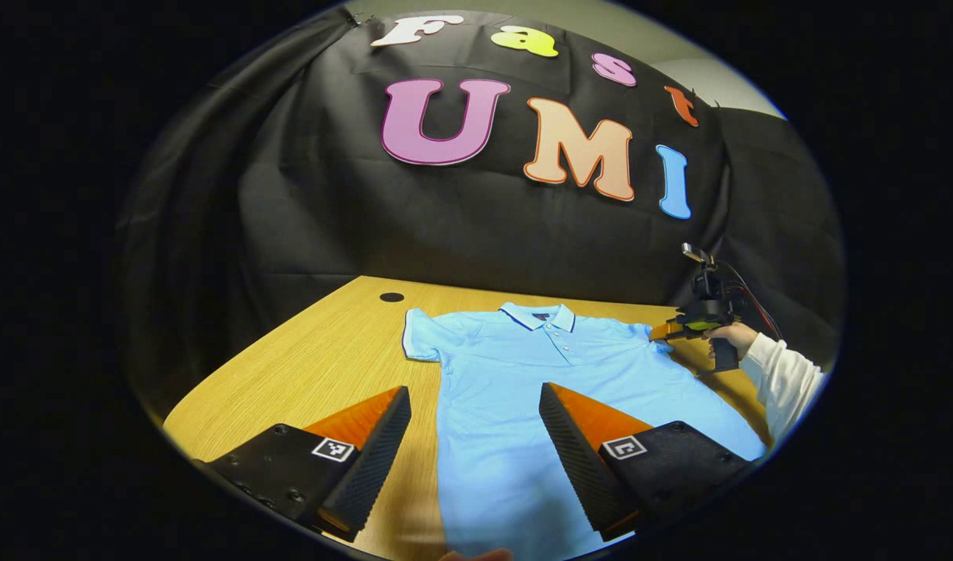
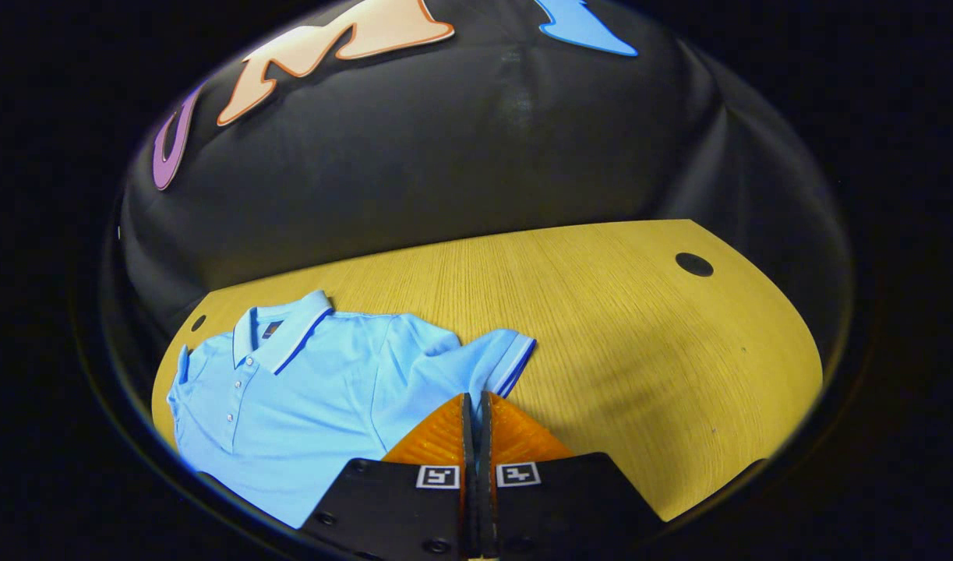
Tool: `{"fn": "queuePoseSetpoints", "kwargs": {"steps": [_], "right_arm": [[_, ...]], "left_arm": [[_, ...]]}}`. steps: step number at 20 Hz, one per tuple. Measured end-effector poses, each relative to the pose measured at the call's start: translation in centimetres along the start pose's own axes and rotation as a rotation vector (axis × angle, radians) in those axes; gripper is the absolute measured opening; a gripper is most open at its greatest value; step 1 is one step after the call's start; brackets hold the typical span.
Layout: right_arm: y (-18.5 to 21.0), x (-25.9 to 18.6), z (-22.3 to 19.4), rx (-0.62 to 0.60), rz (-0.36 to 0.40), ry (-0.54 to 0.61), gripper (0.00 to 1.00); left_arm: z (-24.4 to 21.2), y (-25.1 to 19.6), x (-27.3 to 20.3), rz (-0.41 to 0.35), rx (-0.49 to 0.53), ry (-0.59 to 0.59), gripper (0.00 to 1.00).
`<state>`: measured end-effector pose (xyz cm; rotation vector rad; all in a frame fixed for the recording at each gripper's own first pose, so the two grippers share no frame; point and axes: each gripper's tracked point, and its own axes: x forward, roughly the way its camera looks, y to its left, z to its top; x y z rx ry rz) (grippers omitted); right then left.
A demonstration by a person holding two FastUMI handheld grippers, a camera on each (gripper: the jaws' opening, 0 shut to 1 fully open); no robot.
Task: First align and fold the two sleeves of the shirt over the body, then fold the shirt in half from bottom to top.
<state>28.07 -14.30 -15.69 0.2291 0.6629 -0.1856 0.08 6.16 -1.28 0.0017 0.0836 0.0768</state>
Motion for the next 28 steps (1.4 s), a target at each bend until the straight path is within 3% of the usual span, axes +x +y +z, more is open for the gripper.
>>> {"fn": "queuePoseSetpoints", "kwargs": {"steps": [5, 9, 14, 19, 23, 28], "right_arm": [[1.7, -1.3, 1.4, 0.011, 0.039, -0.043, 0.03], [5.1, -3.4, 3.7, 0.069, 0.141, -0.1, 0.03], [10.8, -5.8, 3.3, 0.068, 0.278, -0.094, 0.03], [17.8, -7.2, 0.6, 0.02, 0.405, -0.059, 0.03], [21.2, -6.2, -2.9, -0.067, 0.423, 0.015, 0.03], [23.8, -6.4, -4.3, -0.062, 0.456, 0.043, 0.03]], "left_arm": [[-0.3, 0.0, 0.1, -0.003, -0.001, 0.005, 0.99], [0.1, 0.4, 0.0, 0.011, 0.011, -0.004, 0.99], [0.1, 0.0, -0.2, 0.005, 0.012, -0.005, 0.99], [0.2, -0.1, -0.2, 0.003, 0.01, -0.007, 0.99], [0.2, -0.4, -0.3, 0.0, 0.008, -0.009, 0.99], [0.1, -0.8, -0.3, -0.018, -0.005, -0.005, 0.99]]}}
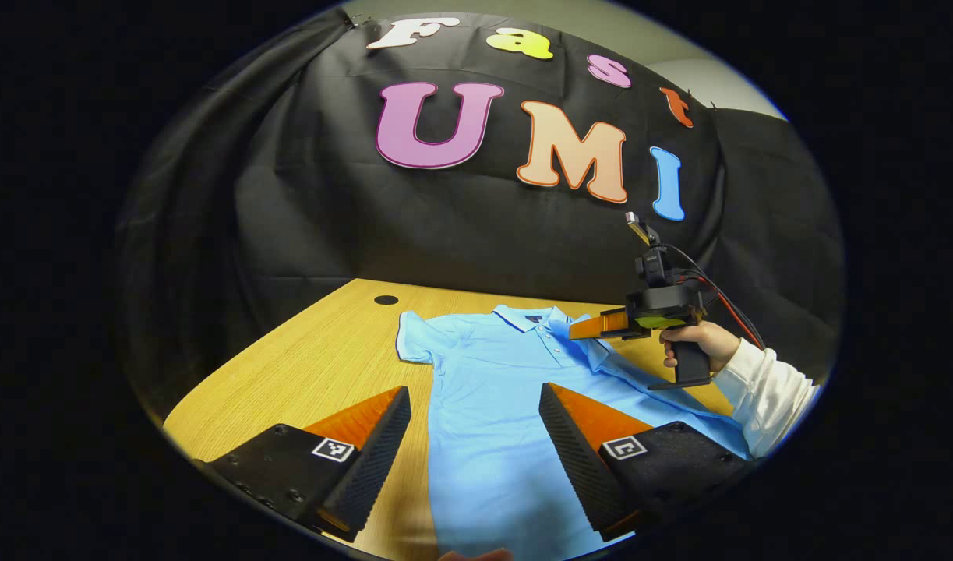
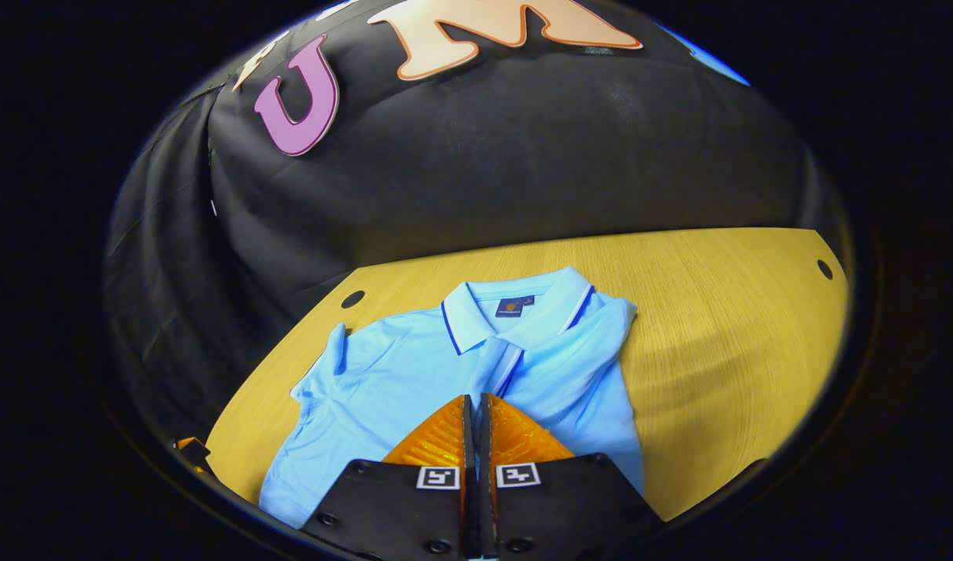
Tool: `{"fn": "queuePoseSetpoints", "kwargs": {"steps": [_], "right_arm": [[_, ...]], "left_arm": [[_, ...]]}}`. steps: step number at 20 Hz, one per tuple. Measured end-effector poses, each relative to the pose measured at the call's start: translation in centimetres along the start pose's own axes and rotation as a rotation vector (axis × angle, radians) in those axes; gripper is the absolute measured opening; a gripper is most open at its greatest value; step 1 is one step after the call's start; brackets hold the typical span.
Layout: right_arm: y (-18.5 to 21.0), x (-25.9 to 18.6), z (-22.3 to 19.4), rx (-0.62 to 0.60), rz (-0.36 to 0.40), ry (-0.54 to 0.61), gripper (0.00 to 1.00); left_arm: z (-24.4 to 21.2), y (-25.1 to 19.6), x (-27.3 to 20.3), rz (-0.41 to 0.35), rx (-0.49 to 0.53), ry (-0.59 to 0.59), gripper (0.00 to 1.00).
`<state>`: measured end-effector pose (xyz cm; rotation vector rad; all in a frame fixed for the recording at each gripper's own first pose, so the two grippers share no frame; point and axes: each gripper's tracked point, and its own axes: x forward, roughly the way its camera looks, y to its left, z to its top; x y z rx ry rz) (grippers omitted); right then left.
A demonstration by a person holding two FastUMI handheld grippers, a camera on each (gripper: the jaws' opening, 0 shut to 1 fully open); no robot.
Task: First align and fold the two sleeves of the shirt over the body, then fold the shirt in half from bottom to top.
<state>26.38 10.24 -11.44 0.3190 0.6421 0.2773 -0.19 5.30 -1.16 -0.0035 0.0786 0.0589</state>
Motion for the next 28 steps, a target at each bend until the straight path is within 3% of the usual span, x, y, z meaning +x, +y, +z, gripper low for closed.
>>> {"fn": "queuePoseSetpoints", "kwargs": {"steps": [3, 4, 5, 6, 7, 8, 11, 12, 13, 14, 16, 21, 22, 23, 28], "right_arm": [[0.9, -0.1, -1.0, -0.035, 0.037, 0.019, 0.04], [1.2, -0.3, -1.4, -0.046, 0.05, 0.026, 0.17], [1.8, -0.6, -1.6, -0.056, 0.071, 0.032, 0.09], [2.5, -1.2, -1.9, -0.064, 0.099, 0.039, 0.26], [3.1, -1.5, -2.0, -0.077, 0.118, 0.041, 0.19], [3.7, -1.9, -2.1, -0.094, 0.138, 0.037, 0.26], [4.6, -3.1, -2.5, -0.156, 0.167, 0.036, 0.6], [4.9, -3.7, -2.7, -0.161, 0.18, 0.03, 0.8], [5.1, -4.5, -2.7, -0.154, 0.197, 0.025, 0.85], [5.4, -5.5, -3.0, -0.143, 0.219, 0.02, 0.95], [5.3, -7.8, -3.0, -0.117, 0.245, -0.008, 0.98], [2.5, -14.7, -3.3, -0.124, 0.233, -0.081, 0.97], [1.7, -16.1, -3.6, -0.123, 0.224, -0.091, 0.93], [0.9, -17.2, -3.7, -0.12, 0.215, -0.106, 0.98], [-1.7, -23.2, -4.9, -0.043, 0.199, -0.182, 0.97]], "left_arm": [[0.0, -0.1, 0.0, 0.001, 0.001, 0.0, 0.99], [0.1, -0.2, 0.0, -0.001, 0.0, -0.004, 0.99], [0.1, -0.2, 0.0, 0.0, 0.0, -0.004, 0.99], [0.0, -0.2, 0.0, 0.003, 0.001, -0.001, 0.99], [-0.1, -0.2, 0.1, 0.006, 0.001, 0.001, 0.99], [0.1, -0.3, 0.0, 0.004, 0.0, 0.0, 0.99], [0.4, 0.1, 0.1, 0.023, 0.019, -0.013, 0.99], [0.6, 0.5, 0.2, 0.035, 0.024, -0.018, 0.99], [0.6, 0.8, 0.6, 0.044, 0.023, -0.017, 0.99], [0.4, 1.0, 0.9, 0.048, 0.02, -0.01, 0.99], [-0.3, 1.6, 1.8, 0.064, 0.007, 0.021, 0.99], [-0.3, 2.3, 4.9, 0.063, 0.005, 0.068, 0.99], [-0.3, 2.4, 5.7, 0.062, 0.004, 0.082, 0.99], [0.2, 2.5, 6.4, 0.063, 0.003, 0.083, 0.99], [1.4, 4.0, 11.6, 0.093, -0.054, 0.124, 0.98]]}}
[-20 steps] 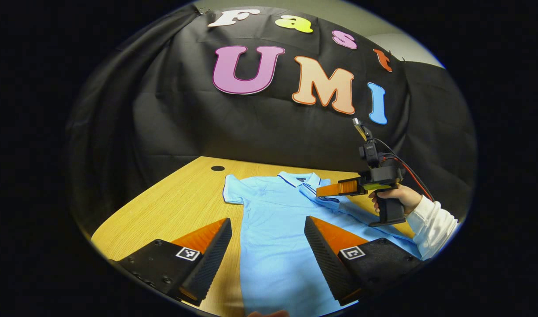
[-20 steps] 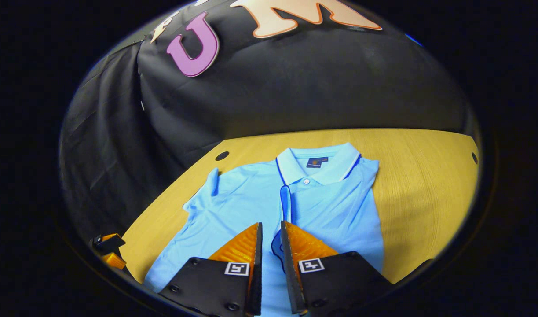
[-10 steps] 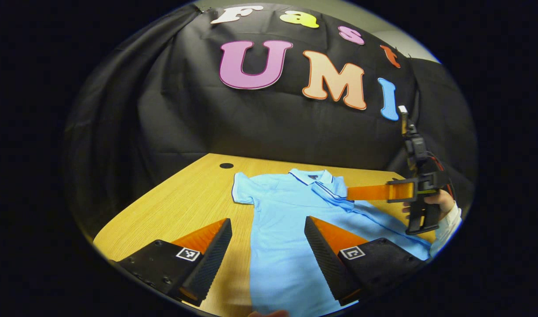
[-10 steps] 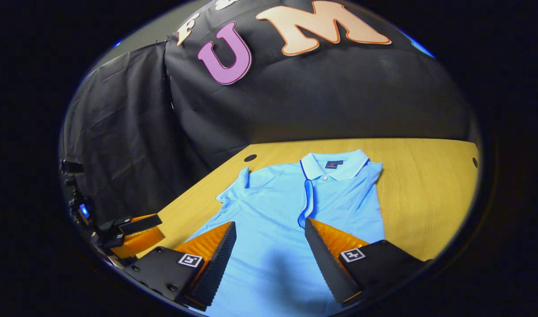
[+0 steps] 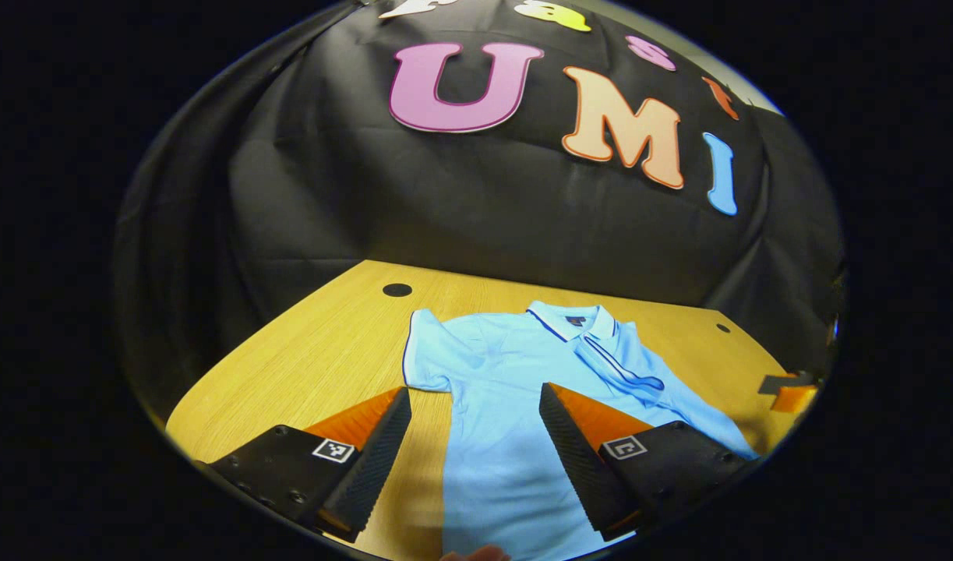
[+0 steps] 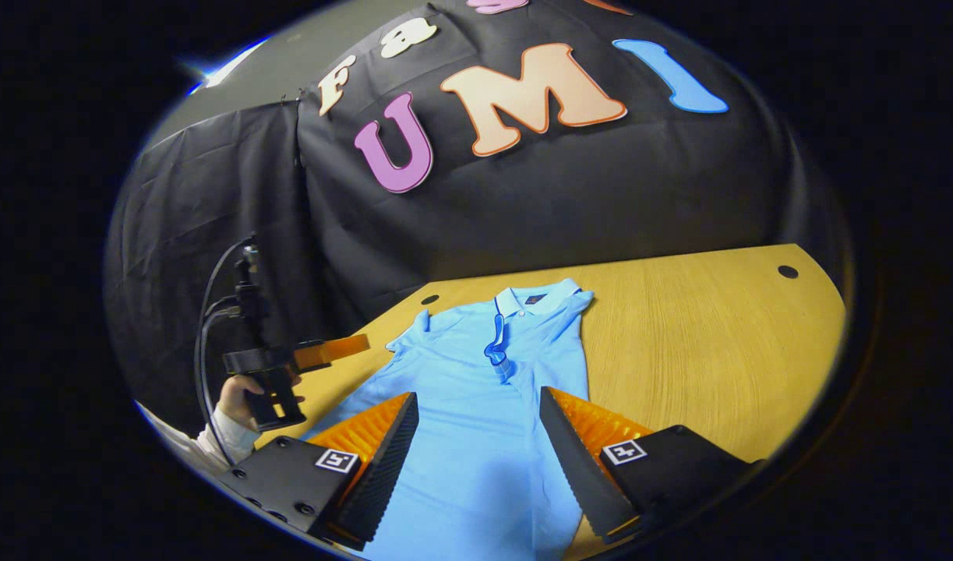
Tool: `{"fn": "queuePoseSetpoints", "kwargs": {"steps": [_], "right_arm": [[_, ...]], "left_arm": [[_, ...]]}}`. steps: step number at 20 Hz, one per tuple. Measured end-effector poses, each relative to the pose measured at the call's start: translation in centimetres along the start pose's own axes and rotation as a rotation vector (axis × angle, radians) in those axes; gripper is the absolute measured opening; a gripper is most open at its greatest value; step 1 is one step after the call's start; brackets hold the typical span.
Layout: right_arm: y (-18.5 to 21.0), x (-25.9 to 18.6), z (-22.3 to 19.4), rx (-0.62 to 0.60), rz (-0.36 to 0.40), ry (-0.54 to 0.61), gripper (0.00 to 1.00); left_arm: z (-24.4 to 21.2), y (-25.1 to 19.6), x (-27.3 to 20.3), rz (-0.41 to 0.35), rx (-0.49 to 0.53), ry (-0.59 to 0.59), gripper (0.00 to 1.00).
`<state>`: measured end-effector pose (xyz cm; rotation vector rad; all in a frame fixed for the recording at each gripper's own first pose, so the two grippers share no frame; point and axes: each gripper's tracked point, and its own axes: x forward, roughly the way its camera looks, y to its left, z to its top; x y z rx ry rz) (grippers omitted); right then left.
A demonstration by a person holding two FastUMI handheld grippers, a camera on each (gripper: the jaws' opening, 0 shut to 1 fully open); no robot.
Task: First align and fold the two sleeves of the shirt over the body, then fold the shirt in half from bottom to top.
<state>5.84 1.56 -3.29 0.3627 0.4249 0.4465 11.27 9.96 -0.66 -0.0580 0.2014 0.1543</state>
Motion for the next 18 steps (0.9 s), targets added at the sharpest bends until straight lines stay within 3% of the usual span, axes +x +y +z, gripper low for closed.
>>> {"fn": "queuePoseSetpoints", "kwargs": {"steps": [4, 8, 12, 18], "right_arm": [[-1.9, -3.8, 0.7, 0.001, -0.047, -0.086, 0.97], [-3.6, -6.1, 0.1, -0.003, -0.096, -0.088, 0.97], [-4.5, -7.2, 0.3, -0.006, -0.112, -0.112, 0.97], [-6.2, -7.6, -0.1, 0.013, -0.146, -0.116, 0.97]], "left_arm": [[0.9, 2.1, 3.9, 0.077, 0.05, 0.035, 0.98], [0.5, 2.7, 7.1, 0.085, 0.016, 0.106, 0.98], [0.2, 4.5, 10.0, 0.139, 0.071, 0.159, 0.98], [-2.0, 6.0, 11.4, 0.182, 0.049, 0.254, 0.94]]}}
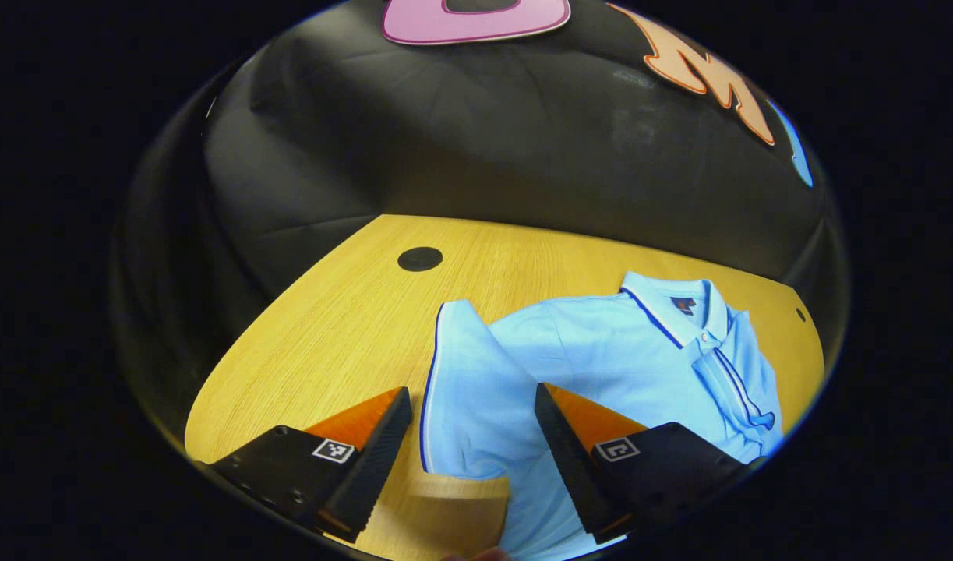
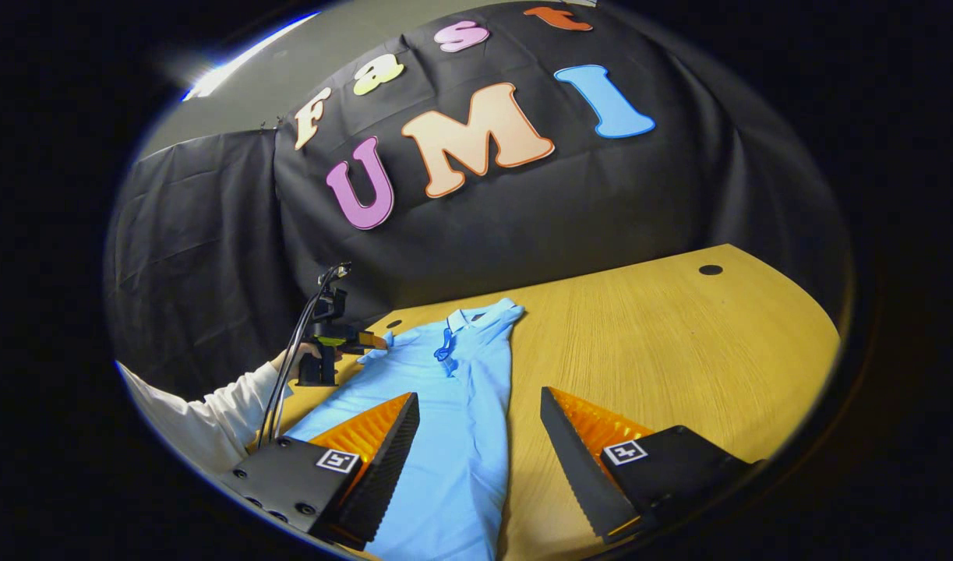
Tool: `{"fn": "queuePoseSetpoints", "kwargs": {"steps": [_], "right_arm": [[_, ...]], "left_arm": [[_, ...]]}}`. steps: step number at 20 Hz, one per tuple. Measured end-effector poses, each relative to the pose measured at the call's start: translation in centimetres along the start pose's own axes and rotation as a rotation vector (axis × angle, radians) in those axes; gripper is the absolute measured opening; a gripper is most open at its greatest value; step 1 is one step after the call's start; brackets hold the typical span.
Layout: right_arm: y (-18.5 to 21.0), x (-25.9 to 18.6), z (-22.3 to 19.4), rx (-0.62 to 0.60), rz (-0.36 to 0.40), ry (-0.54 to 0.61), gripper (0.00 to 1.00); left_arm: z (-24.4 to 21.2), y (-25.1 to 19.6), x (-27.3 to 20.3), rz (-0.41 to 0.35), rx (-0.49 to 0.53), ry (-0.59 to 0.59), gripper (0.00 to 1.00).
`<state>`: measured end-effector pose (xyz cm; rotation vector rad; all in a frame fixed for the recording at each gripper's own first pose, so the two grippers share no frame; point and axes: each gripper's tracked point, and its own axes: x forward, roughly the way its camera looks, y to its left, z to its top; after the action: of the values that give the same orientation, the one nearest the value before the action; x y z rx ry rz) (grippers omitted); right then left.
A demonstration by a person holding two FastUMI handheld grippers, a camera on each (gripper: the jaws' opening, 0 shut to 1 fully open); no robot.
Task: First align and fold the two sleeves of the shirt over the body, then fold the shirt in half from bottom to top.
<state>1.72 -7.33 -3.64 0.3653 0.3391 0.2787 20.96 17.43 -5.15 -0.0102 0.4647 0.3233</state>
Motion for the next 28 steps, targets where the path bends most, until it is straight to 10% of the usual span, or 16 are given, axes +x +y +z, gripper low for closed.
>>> {"fn": "queuePoseSetpoints", "kwargs": {"steps": [11, 14, 19, 28], "right_arm": [[-1.2, 0.2, 0.7, 0.042, -0.002, -0.051, 0.97], [-1.4, 0.2, 0.7, 0.024, -0.01, -0.067, 0.97], [0.2, 0.3, 0.2, 0.009, 0.03, -0.054, 0.97], [-0.1, -0.4, 0.6, 0.004, 0.01, -0.071, 0.97]], "left_arm": [[-1.0, -0.2, -0.1, -0.009, 0.006, 0.043, 0.89], [-1.2, -1.1, -0.3, -0.042, 0.026, 0.054, 0.73], [-1.2, -2.5, -0.3, -0.103, -0.003, 0.04, 0.11], [1.3, -7.3, -3.2, -0.245, -0.07, 0.003, 0.01]]}}
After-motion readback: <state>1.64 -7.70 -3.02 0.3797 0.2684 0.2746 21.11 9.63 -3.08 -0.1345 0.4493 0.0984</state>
